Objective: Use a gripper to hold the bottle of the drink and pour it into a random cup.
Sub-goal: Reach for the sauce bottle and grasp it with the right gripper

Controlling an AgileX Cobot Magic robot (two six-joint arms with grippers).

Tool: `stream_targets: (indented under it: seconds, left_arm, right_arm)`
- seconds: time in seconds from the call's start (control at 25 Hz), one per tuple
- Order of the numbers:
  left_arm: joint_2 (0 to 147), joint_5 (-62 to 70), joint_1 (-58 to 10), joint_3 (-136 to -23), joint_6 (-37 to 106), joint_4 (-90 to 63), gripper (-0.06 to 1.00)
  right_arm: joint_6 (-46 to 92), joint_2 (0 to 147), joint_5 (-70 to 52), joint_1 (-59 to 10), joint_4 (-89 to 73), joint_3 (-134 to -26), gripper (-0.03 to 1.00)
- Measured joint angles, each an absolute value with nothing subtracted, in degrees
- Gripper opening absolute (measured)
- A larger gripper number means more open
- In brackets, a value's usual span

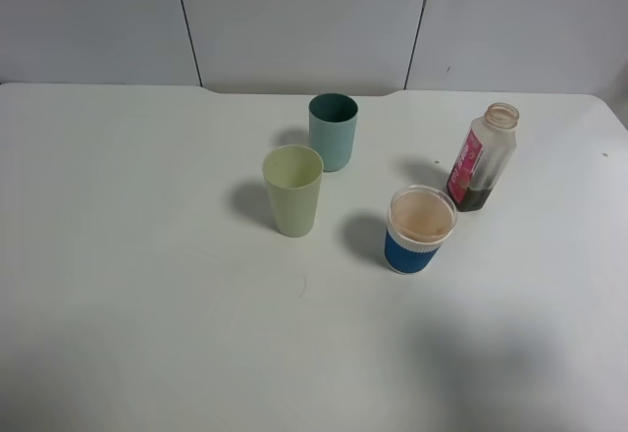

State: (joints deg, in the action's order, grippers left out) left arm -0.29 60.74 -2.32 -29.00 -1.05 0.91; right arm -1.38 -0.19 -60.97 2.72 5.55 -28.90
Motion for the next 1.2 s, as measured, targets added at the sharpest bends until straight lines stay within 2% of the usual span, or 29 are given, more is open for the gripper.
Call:
stream_targets:
  seconds: [0.96, 1.2]
  left_arm:
    - [-0.29, 60.74, -2.32, -29.0, -1.05, 0.91, 0.93]
    - [-0.29, 60.74, -2.32, -29.0, -1.05, 0.91, 0.93]
  right_arm:
    - [-1.38, 0.0, -60.97, 2.72, 5.55, -28.9, 0.9]
    - [-1.38, 7.23, -60.72, 2.72, 5.55, -31.26, 0.9]
